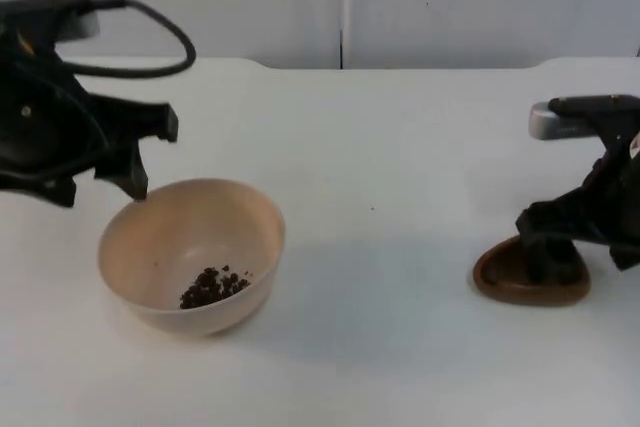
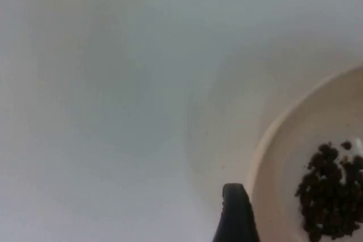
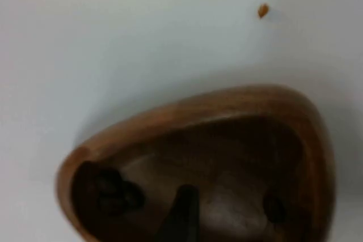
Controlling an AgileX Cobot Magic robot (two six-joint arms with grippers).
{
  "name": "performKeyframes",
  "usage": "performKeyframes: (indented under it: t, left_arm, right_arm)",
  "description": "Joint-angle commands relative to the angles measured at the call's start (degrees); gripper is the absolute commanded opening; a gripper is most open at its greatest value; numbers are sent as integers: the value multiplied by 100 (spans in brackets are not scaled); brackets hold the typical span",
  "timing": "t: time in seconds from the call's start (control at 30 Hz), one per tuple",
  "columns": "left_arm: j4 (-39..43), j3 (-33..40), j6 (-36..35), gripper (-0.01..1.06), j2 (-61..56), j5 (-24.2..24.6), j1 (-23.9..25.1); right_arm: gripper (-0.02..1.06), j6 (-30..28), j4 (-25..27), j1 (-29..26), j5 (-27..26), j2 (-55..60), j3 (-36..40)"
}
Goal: Pick up the bowl with the left hand and pour the coffee beans from the cup into the bowl with the right hand.
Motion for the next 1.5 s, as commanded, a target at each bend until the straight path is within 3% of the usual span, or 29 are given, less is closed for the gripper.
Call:
performKeyframes:
  t: [0.0,0.73,1.47]
  left_arm:
    - [19,-18,13,57,-340,37,9]
    - [153,-18,194,57,-3336,605,9]
    - [104,-5,321,57,-4466,1057,9]
  right_arm:
    - [78,-111,-39,-24,75,-380,6]
    - [78,-467,-39,2,1055,-4604,6]
    - [78,-554,-28,2,1645,-6144,228]
